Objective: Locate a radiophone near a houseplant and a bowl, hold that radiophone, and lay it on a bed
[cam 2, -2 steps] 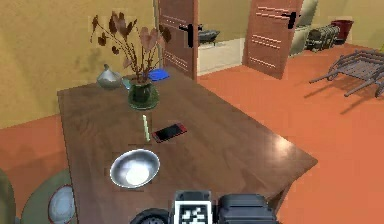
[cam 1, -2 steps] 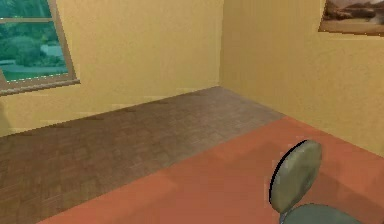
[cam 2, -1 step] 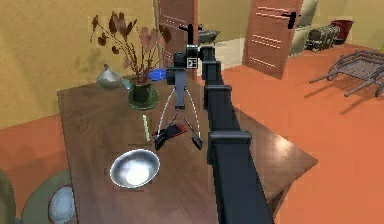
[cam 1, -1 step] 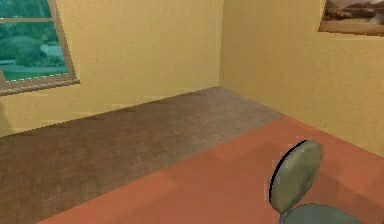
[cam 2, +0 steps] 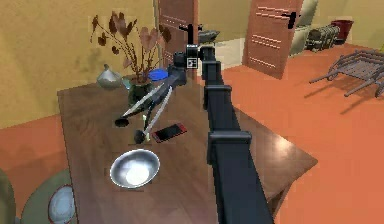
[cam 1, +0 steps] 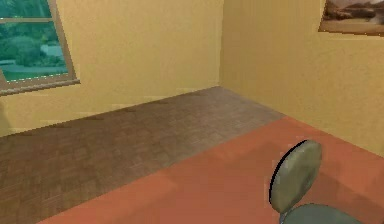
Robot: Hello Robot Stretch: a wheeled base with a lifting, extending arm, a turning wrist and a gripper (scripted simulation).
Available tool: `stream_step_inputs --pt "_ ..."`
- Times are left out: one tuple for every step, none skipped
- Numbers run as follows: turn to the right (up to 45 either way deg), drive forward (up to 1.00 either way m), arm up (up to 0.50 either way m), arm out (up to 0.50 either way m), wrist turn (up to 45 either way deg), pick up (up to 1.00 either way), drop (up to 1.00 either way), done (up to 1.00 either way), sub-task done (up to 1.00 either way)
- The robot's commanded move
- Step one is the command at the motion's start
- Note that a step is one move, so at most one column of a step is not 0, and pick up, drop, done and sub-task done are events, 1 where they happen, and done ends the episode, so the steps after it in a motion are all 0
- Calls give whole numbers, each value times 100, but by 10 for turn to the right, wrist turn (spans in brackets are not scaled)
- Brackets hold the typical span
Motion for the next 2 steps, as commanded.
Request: stream_step_inputs --pt "0 0 0 0 450 0 0 0 0" --pt "0 0 0 0 450 0 0 0 0"
